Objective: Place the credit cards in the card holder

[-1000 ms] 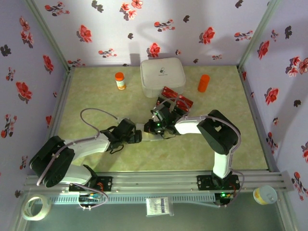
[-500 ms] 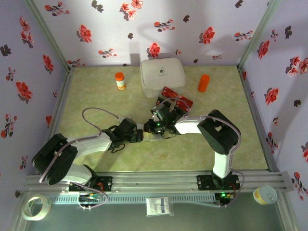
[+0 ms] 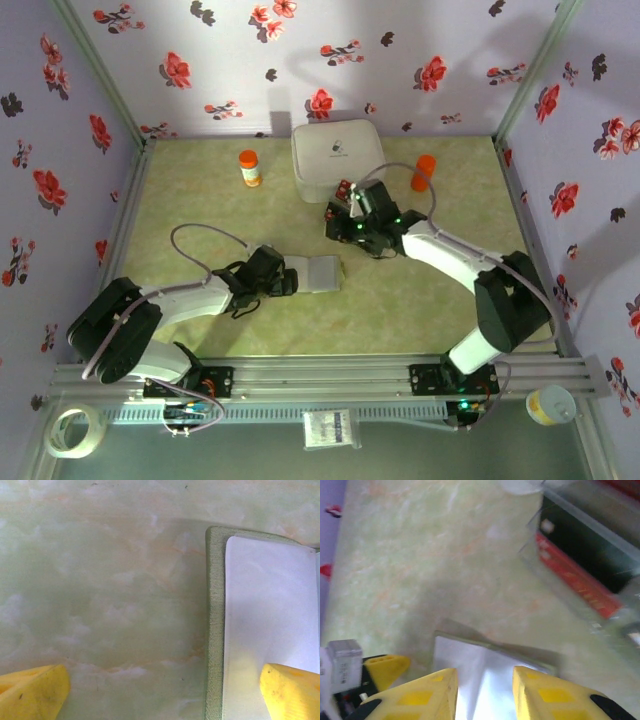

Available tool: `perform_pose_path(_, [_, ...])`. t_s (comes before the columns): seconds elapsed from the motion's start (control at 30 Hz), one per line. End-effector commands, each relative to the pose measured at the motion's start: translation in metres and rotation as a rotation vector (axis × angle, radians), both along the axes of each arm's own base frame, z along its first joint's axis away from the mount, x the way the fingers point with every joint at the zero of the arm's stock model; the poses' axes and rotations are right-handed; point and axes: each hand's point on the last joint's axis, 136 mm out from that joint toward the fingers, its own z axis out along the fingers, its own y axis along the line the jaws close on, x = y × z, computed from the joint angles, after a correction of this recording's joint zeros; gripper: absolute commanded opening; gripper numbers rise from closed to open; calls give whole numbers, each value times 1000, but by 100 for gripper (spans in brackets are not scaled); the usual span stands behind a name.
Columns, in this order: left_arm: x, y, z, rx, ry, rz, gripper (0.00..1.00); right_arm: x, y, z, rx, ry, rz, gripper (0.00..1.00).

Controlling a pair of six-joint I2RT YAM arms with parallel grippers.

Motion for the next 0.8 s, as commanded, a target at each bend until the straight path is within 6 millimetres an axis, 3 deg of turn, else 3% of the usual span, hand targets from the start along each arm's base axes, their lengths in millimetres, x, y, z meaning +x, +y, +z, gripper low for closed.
perform_pose_path(0.0, [-11,17,-21,83,51,-11,100,-8,-48,-20,-282,17,36,36])
perform_pose_path(0.23, [-10,15,-17,85,47,-18,100,-4,-76,-37,-522,33,114,38])
perform_pose_path(0.77, [-9,13,-17,83,51,-22,100,13,-90,-63,-708,49,162,37])
